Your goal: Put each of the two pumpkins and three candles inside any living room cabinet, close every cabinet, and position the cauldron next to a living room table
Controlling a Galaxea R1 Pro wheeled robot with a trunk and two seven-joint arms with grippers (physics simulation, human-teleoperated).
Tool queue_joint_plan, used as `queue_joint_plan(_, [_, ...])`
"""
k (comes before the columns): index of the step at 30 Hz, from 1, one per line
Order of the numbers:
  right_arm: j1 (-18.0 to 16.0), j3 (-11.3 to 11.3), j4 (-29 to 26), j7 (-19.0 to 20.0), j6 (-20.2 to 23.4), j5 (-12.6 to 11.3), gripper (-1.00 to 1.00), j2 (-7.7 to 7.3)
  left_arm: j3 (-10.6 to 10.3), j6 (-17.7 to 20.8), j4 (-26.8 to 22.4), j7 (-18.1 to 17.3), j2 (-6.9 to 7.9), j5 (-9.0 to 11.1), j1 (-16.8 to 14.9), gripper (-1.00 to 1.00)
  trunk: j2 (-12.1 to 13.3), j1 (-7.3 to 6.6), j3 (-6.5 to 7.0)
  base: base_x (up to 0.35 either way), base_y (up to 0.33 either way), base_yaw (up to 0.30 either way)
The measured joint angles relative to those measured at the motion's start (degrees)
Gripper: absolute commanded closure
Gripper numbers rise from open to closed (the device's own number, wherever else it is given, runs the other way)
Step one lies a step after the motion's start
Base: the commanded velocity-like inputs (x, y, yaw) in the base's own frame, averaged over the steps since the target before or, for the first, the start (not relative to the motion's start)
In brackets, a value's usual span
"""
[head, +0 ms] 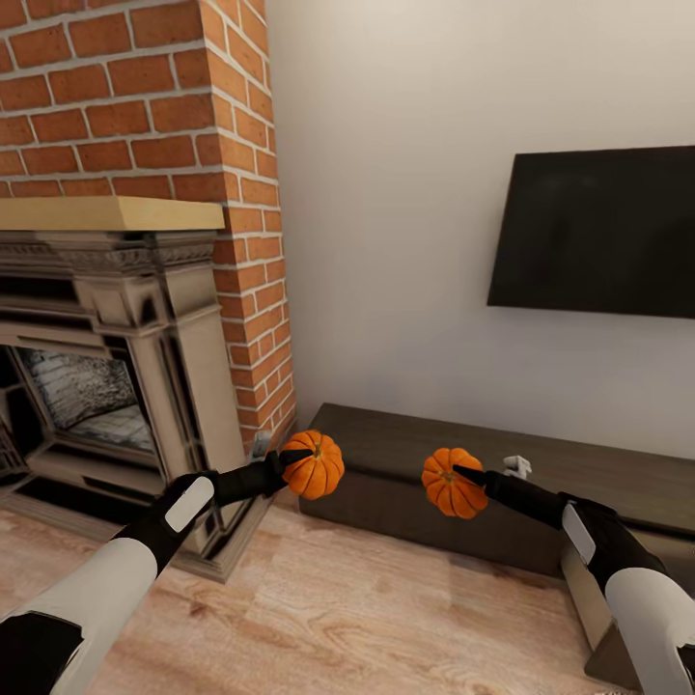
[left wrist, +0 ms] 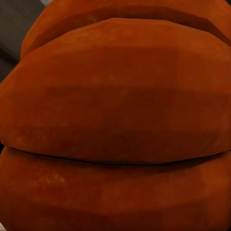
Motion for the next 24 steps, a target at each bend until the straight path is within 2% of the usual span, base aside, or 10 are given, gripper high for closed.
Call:
queue_joint_plan(14, [0.0, 0.0, 0.1, 0.0, -0.1, 0.0, 1.00, -0.06, -0.1, -0.1, 0.0, 0.0, 0.00, -0.2, 0.0, 1.00, 5.6, -3.07, 3.17, 0.000, 0.000, -0.254])
queue_joint_plan(24, [0.0, 0.1, 0.1, 0.0, -0.1, 0.1, 1.00, -0.06, -0.1, -0.2, 0.0, 0.0, 0.08, -0.4, 0.0, 1.00, 5.6, -3.08, 3.62, 0.000, 0.000, -0.260])
